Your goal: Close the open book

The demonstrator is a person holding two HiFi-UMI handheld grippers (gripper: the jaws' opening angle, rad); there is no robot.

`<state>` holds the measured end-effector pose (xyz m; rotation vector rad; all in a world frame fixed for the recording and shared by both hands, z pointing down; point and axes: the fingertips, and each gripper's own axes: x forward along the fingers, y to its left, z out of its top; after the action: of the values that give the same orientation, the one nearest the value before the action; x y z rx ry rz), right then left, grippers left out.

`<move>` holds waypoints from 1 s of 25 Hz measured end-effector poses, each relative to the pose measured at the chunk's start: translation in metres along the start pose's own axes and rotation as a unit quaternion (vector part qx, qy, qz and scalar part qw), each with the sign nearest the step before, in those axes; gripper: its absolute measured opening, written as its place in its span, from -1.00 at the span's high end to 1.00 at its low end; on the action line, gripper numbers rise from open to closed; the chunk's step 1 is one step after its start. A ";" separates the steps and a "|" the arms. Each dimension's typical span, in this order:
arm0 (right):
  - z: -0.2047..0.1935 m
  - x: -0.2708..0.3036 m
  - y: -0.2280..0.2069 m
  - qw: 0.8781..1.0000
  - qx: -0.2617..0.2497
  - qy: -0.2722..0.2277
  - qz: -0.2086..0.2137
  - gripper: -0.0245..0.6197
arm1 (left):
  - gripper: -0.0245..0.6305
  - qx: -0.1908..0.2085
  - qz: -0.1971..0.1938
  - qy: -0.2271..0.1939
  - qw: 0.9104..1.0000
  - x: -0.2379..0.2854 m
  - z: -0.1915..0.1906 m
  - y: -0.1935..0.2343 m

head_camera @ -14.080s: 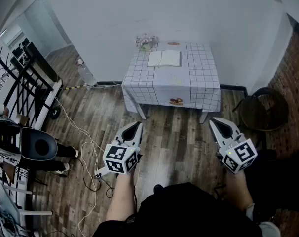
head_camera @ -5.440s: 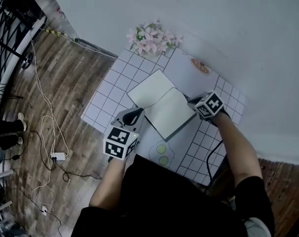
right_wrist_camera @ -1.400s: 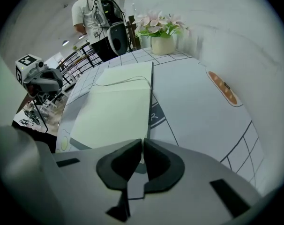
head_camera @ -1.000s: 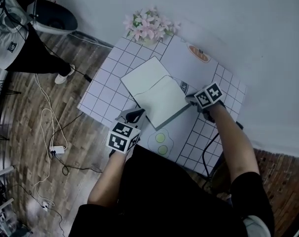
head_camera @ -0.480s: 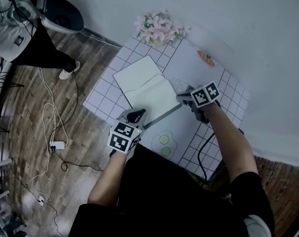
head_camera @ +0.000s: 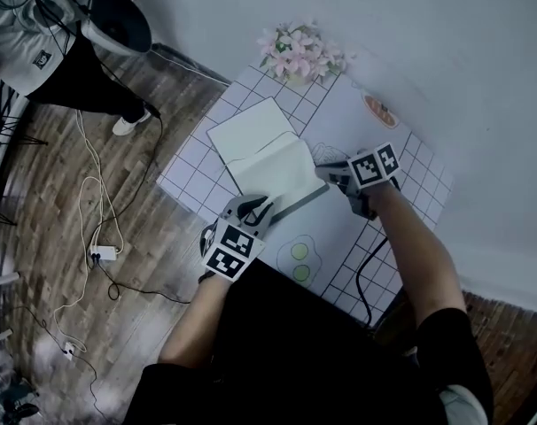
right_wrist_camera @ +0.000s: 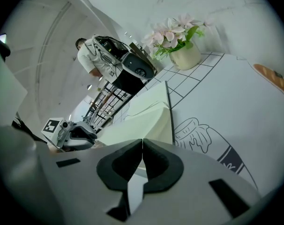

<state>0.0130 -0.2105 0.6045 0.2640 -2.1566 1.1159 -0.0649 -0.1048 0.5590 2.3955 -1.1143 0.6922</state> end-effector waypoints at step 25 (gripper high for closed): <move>-0.019 0.026 -0.016 0.993 -0.043 0.079 -0.077 0.62 | 0.73 -0.047 0.018 0.016 0.999 -0.010 -0.028 0.004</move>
<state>0.0096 -0.2022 0.6391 0.2888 -2.0025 0.9228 -0.0809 -0.0865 0.5760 2.2822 -1.1537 0.6732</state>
